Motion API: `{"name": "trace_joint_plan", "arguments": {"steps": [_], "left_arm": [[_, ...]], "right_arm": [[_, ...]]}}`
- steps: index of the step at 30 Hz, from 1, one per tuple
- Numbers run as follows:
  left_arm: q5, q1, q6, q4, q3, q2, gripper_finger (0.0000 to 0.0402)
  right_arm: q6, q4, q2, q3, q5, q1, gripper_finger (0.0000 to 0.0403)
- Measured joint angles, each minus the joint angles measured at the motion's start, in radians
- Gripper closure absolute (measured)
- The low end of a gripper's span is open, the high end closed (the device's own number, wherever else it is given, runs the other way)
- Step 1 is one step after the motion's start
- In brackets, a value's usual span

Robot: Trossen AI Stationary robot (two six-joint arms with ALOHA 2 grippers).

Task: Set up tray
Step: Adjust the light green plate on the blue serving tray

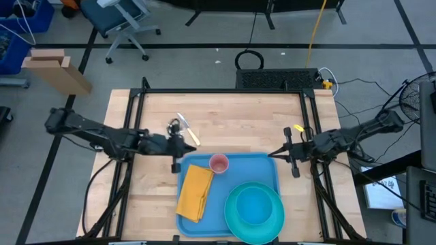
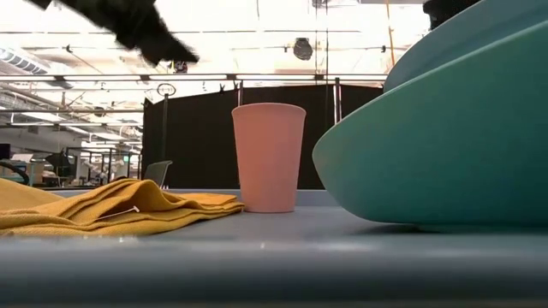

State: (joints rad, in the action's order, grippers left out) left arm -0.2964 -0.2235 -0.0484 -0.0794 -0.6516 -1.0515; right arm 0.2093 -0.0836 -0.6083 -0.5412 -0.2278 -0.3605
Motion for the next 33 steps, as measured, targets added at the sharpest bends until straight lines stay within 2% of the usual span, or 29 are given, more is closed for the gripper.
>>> {"name": "trace_joint_plan", "arguments": {"steps": [2,5,10,13,17,22,25,28,33], "left_arm": [[-0.015,0.006,-0.043,0.081,0.110,0.048,0.0397],[-0.090,0.022,-0.107,0.177,0.211,0.103,0.0391],[-0.097,0.038,-0.133,0.193,0.267,0.145,0.0399],[-0.096,0.039,-0.120,0.202,0.266,0.146,0.0392],[-0.090,0.039,-0.113,0.222,0.267,0.145,0.0375],[-0.066,0.038,-0.110,0.244,0.267,0.145,0.0365],[-0.051,0.038,-0.104,0.242,0.267,0.145,0.0365],[-0.043,0.038,-0.097,0.241,0.267,0.145,0.0364],[-0.043,0.038,-0.081,0.240,0.267,0.145,0.0364]], "right_arm": [[-0.026,-0.118,-0.070,-0.099,-0.012,-0.028,0.0403],[-0.131,-0.349,-0.194,-0.259,-0.012,-0.083,0.0403],[-0.482,-0.802,-0.379,-0.449,-0.030,-0.159,0.0403],[-0.647,-0.919,-0.440,-0.456,-0.010,-0.165,0.0403],[-0.745,-0.871,-0.486,-0.391,0.076,-0.164,0.0381],[-0.821,-0.703,-0.512,-0.292,0.156,-0.163,0.0314],[-0.845,-0.580,-0.515,-0.235,0.154,-0.164,0.0274],[-0.876,-0.528,-0.517,-0.194,0.154,-0.163,0.0244],[-0.894,-0.481,-0.537,-0.163,0.153,-0.177,0.0222]]}}
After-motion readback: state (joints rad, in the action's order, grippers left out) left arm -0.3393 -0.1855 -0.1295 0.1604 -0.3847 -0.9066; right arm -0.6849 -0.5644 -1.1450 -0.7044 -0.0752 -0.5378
